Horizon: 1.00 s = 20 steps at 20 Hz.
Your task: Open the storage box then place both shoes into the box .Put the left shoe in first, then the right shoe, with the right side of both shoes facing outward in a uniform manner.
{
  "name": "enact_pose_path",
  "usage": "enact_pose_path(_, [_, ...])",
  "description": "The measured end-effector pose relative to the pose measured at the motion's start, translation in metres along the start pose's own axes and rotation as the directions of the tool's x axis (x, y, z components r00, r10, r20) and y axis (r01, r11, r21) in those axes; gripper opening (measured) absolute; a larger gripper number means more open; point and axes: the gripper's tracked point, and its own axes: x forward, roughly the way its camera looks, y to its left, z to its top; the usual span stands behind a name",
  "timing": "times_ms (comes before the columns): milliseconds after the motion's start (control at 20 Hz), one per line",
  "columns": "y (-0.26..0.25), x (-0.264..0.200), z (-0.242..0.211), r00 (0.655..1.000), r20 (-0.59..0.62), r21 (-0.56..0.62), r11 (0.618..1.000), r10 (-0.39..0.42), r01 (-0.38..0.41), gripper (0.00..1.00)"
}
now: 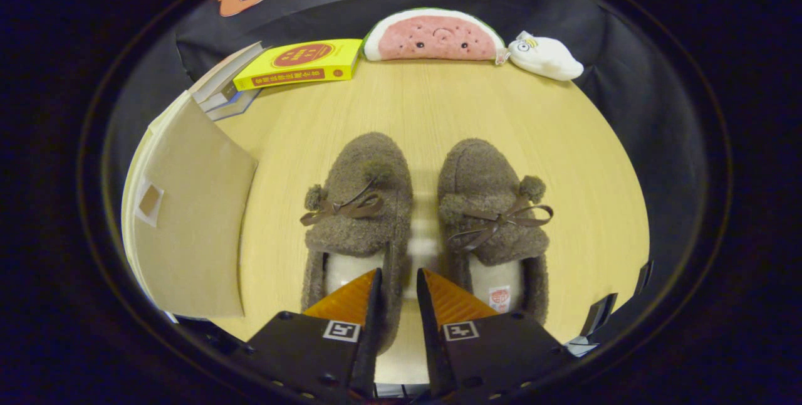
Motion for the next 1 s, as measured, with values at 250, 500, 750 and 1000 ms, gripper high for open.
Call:
enact_pose_path(250, [-0.001, 0.002, 0.001, 0.998, -0.055, 0.034, 0.999, -0.01, 0.012, 0.01])
enact_pose_path(500, [0.002, -0.012, 0.001, 0.991, -0.088, 0.18, 0.98, 0.104, -0.087, 0.0])
enact_pose_path(750, [0.008, -0.054, 0.008, 0.989, -0.038, 0.192, 0.972, 0.145, -0.135, 0.0])
enact_pose_path(1000, [0.038, -0.121, 0.026, 0.983, 0.059, 0.148, 0.972, 0.175, -0.181, 0.01])
